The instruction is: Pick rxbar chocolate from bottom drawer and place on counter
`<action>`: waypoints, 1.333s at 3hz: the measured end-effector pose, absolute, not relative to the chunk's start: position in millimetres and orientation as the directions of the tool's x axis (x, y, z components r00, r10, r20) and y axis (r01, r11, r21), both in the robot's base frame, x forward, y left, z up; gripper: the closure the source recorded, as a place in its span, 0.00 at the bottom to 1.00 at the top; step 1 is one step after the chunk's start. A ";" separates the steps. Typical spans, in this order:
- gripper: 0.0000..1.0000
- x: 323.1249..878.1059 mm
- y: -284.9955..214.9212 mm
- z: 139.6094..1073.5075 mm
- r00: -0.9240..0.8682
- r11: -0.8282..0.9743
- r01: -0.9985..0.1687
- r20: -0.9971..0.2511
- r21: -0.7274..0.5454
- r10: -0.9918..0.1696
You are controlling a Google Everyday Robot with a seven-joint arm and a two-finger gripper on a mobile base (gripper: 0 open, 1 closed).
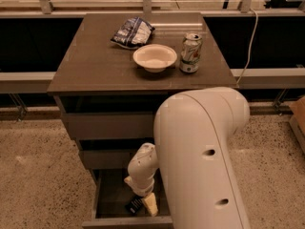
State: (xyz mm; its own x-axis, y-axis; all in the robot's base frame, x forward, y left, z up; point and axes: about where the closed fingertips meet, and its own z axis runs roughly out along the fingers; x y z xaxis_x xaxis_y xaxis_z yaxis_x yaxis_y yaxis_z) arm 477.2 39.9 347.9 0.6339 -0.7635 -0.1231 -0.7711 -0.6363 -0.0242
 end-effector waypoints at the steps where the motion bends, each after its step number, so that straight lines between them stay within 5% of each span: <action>1: 0.00 474.9 39.8 346.4 0.637 -0.641 -0.767 -0.128 -0.016 -0.760; 4: 0.00 528.7 38.6 284.3 0.624 -0.609 -0.776 -0.063 -0.161 -0.779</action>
Offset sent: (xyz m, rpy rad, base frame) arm 0.0306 0.0120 -0.0652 -0.0017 -0.1943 0.1203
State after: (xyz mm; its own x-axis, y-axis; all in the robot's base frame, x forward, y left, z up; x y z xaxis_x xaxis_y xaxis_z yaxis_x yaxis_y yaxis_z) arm 528.7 38.6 284.3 0.6243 -0.7786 -0.0632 -0.7764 -0.6094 -0.1609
